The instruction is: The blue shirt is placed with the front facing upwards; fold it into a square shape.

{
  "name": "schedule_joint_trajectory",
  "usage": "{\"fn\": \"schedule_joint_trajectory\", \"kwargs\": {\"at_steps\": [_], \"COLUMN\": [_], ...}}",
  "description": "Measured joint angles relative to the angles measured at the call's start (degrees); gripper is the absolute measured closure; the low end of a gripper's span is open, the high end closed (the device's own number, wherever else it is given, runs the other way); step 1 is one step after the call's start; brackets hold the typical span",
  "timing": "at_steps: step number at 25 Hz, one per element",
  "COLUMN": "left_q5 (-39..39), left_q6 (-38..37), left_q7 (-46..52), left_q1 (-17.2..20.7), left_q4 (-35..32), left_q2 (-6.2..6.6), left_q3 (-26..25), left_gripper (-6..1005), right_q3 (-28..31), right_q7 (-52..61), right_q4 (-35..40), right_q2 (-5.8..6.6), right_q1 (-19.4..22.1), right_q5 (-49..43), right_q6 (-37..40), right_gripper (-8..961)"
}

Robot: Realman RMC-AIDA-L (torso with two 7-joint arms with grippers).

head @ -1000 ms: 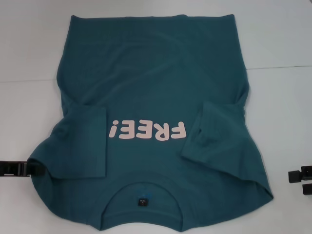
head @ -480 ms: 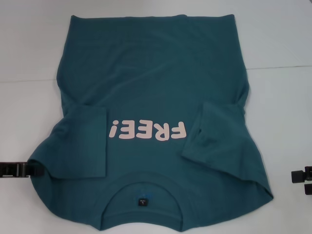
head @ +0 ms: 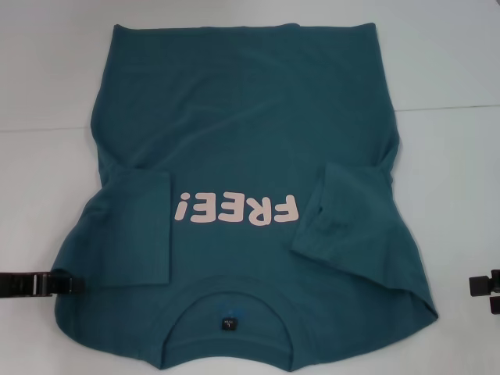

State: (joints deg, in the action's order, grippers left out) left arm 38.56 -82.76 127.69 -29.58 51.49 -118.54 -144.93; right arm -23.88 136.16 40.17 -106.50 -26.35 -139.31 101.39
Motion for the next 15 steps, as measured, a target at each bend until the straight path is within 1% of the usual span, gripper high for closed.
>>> {"fn": "schedule_joint_trajectory", "kwargs": {"at_steps": [5, 15], "left_q5": [0.11, 0.59], "left_q6": [0.02, 3.79], "left_q7": [-1.02, -1.76], "left_q1": [0.12, 0.29], "left_q4": [-0.04, -0.16], "left_q2": [0.06, -0.23], "left_q3": [0.0, -0.05], "left_gripper": [802, 349], "right_q3": [0.0, -0.02], "right_q7": [-0.17, -0.14], "right_q4": [0.0, 0.0], "right_q2": [0.15, 0.11], "right_q1": [0.07, -0.18], "right_q5": [0.0, 0.0], "right_q6": [0.19, 0.4], "right_gripper": [77, 76]}}
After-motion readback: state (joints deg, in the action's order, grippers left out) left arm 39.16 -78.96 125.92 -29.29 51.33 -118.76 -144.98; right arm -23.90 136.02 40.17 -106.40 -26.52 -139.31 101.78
